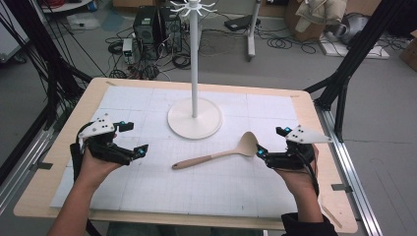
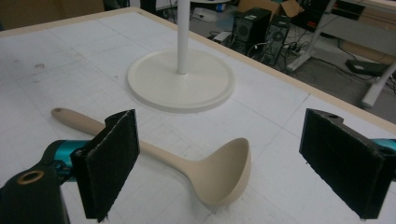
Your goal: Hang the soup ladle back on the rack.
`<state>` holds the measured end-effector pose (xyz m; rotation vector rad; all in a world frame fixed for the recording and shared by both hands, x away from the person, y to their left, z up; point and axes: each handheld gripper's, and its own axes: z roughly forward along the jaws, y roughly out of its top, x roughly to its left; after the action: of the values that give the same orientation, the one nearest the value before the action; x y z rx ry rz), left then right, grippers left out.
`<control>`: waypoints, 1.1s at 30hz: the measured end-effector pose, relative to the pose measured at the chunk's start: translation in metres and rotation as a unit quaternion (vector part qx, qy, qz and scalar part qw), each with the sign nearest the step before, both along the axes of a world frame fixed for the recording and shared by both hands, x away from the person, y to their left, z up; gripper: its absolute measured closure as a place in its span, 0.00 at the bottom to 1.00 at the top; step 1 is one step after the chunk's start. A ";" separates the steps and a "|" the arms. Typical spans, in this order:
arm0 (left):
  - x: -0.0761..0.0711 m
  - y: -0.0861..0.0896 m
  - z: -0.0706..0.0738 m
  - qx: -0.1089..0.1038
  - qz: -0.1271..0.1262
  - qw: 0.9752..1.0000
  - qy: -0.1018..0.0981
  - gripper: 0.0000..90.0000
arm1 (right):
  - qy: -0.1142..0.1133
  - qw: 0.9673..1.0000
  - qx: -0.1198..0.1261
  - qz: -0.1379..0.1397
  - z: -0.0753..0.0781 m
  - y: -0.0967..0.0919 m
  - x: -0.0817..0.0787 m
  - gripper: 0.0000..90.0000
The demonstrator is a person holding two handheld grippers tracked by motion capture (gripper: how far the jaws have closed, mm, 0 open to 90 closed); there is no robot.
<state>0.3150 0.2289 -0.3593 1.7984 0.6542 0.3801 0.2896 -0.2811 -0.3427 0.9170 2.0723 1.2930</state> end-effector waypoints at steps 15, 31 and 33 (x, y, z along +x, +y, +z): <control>-0.002 0.015 -0.005 0.003 0.009 1.000 -0.009 0.02 | 0.031 0.992 -0.080 0.091 -0.004 0.062 0.040 0.12; -0.004 0.014 -0.013 0.024 0.004 1.000 -0.011 0.02 | 0.117 0.967 -0.158 0.163 -0.049 0.120 0.072 0.12; -0.003 0.014 -0.014 0.028 0.002 1.000 -0.010 0.02 | 0.131 0.961 -0.177 0.169 -0.059 0.127 0.077 0.12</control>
<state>0.3123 0.2430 -0.3736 1.8448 0.6401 0.4224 0.3670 -0.1544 -0.4021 0.6161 2.6483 0.9389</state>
